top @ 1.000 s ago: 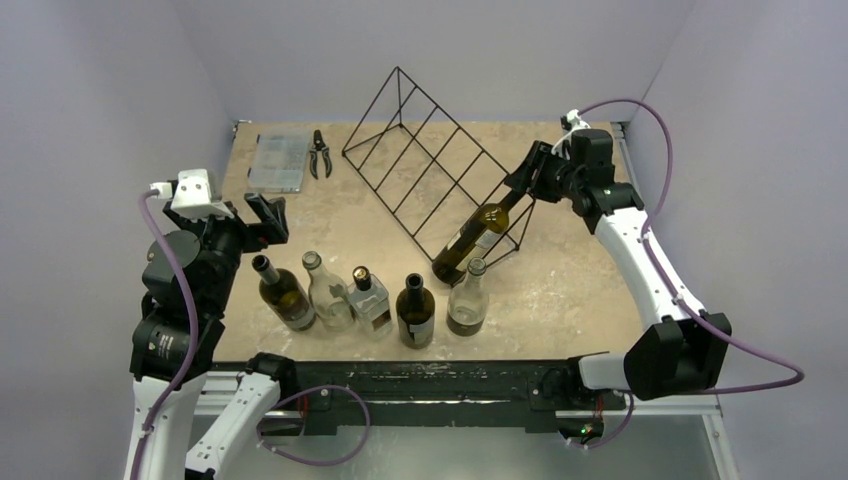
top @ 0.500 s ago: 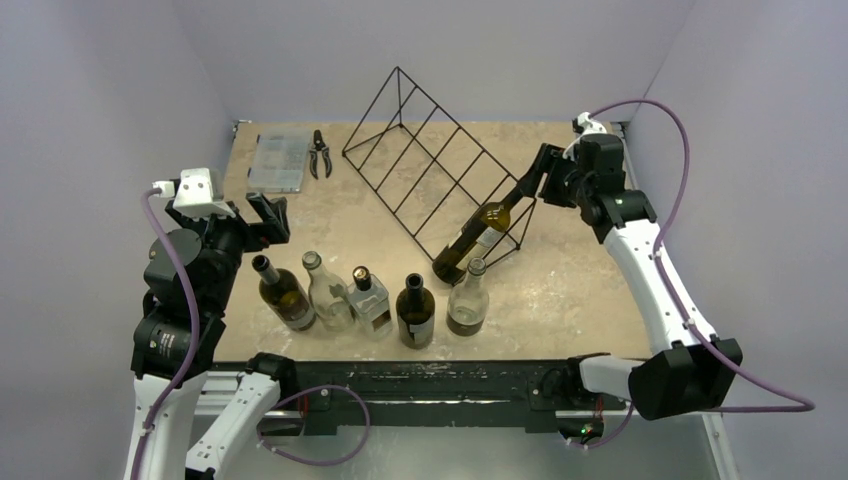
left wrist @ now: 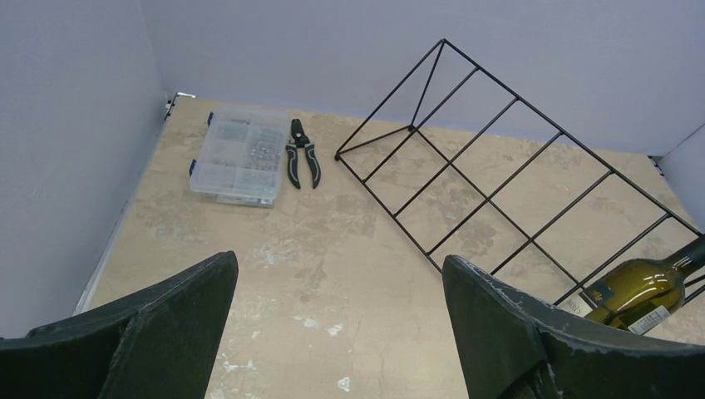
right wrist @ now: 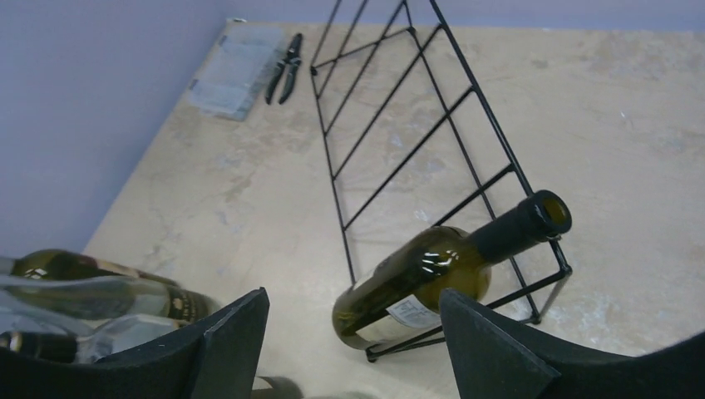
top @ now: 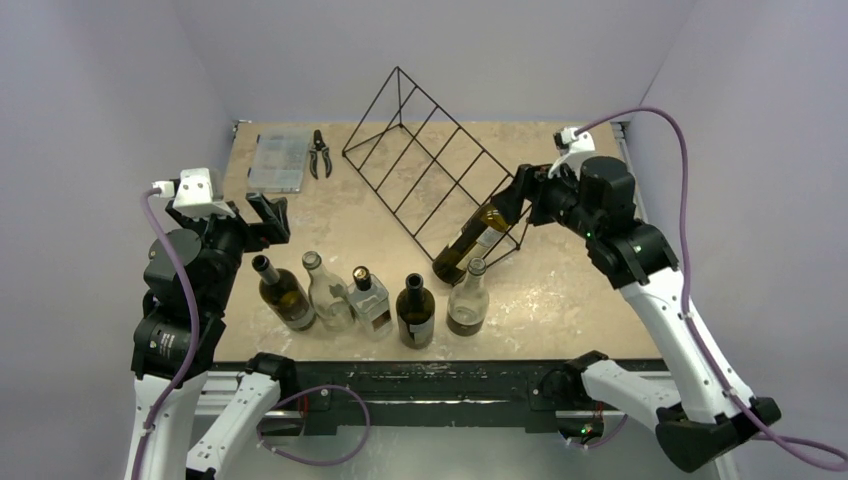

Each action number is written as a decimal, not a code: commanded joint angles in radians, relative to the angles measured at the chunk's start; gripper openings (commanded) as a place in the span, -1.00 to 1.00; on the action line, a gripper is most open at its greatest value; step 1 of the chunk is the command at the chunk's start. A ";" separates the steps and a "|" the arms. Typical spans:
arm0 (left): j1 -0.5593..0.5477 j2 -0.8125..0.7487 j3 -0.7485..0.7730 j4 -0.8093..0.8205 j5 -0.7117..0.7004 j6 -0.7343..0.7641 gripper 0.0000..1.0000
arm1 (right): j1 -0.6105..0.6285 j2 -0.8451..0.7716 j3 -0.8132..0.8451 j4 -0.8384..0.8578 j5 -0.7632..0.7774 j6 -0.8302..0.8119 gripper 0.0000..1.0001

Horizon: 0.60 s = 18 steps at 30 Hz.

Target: Put the wine bottle on the wine rack

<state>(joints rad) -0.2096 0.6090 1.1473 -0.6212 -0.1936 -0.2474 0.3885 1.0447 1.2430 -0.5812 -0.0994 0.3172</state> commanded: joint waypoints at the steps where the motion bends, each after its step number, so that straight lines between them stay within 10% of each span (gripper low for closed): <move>1: 0.009 -0.005 -0.005 0.039 0.007 -0.010 0.86 | 0.023 -0.091 -0.010 0.084 -0.167 -0.044 0.61; 18: 0.018 0.018 -0.002 0.034 0.006 -0.013 0.86 | 0.250 -0.133 -0.075 0.080 -0.203 -0.083 0.75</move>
<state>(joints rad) -0.2020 0.6144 1.1469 -0.6212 -0.1936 -0.2508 0.6006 0.9161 1.1790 -0.5087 -0.3355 0.2527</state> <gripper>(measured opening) 0.929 0.859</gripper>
